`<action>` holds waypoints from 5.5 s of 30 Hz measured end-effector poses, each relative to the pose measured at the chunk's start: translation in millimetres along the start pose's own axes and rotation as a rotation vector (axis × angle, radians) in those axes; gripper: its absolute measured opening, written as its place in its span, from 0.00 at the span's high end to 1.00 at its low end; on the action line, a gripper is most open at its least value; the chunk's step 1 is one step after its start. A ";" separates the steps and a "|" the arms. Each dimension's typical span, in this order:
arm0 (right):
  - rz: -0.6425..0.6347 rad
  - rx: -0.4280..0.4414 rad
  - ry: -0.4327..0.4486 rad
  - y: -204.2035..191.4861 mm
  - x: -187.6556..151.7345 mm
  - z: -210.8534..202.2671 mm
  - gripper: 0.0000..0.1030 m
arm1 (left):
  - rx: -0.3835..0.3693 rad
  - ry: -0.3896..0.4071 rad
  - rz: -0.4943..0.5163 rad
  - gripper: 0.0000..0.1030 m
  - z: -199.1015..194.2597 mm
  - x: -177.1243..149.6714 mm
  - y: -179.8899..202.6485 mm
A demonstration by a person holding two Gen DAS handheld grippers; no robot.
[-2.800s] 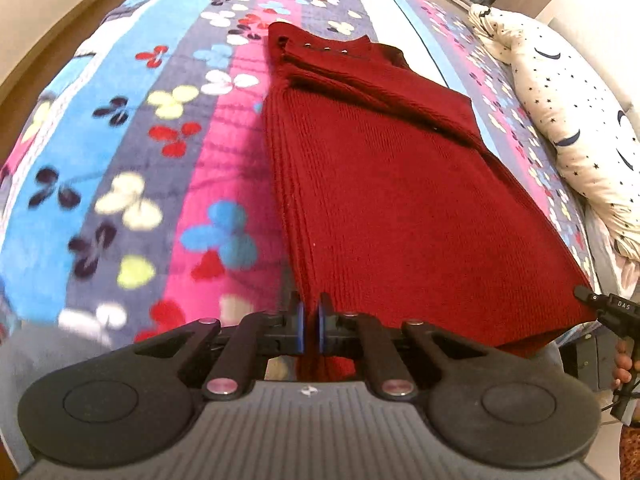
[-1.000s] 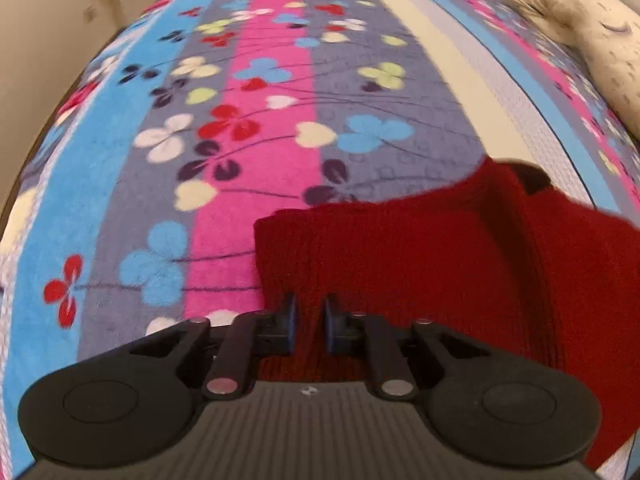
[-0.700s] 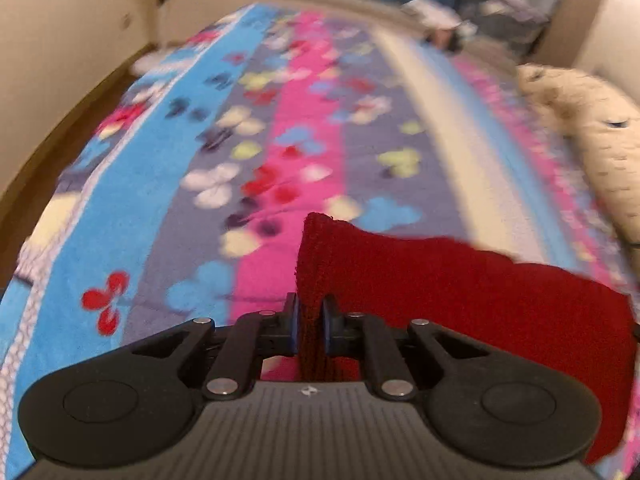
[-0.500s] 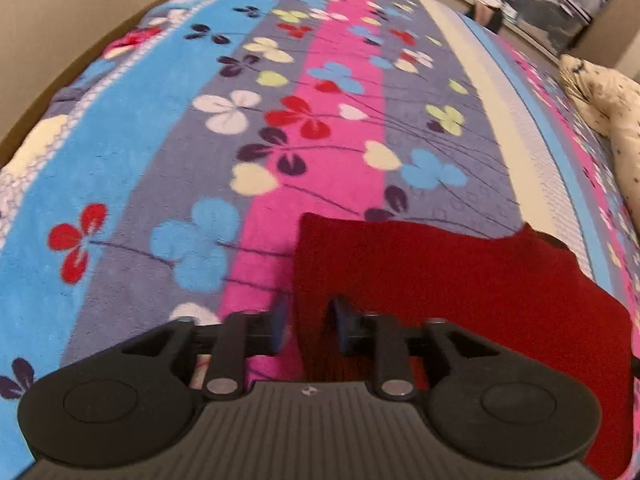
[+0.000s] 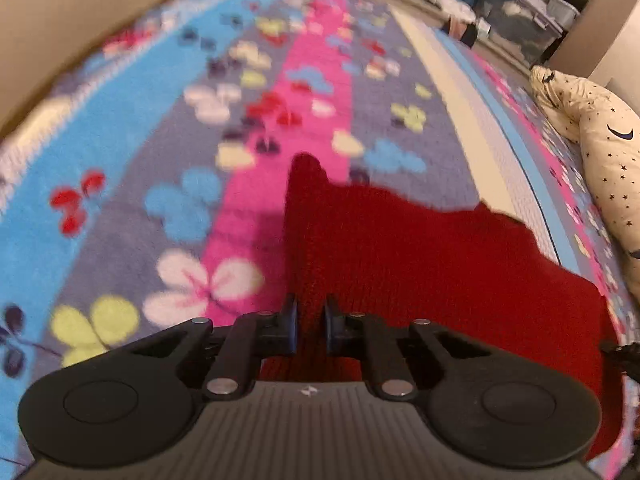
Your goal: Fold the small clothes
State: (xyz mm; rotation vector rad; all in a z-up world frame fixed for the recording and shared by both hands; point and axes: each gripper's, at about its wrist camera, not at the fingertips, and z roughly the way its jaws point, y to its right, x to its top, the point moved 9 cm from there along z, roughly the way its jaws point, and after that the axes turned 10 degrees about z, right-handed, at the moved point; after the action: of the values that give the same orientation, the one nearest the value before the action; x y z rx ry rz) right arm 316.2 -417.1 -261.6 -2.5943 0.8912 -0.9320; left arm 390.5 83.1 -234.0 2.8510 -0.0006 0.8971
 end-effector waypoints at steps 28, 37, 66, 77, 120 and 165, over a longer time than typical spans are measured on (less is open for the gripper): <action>0.139 -0.038 -0.099 63.9 -80.9 -48.0 0.85 | -0.053 -0.140 -0.149 0.84 -42.0 -121.9 -44.0; 0.077 -0.017 0.011 53.0 -44.2 -72.2 0.66 | -0.038 -0.019 -0.129 0.46 -62.8 -60.3 -41.6; -0.095 0.057 0.132 -32.7 -59.9 -131.9 0.21 | 0.184 -0.093 0.097 0.00 -91.9 -39.1 19.6; -0.286 0.057 0.133 -39.2 -196.0 -275.7 0.18 | 0.174 -0.091 0.259 0.00 -219.1 -161.3 115.4; -0.286 0.109 0.139 -32.2 -238.2 -329.5 0.18 | 0.156 -0.065 0.289 0.00 -269.1 -209.1 131.5; 0.631 0.050 0.025 58.8 -124.8 -47.6 0.77 | 0.501 -0.146 -0.100 0.00 -77.5 -135.6 -92.5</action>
State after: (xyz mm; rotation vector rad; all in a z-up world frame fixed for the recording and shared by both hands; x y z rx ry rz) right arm 182.3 -386.7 -310.9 -2.0401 1.5370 -0.7808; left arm 239.3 179.7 -262.0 3.3295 0.4014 0.7517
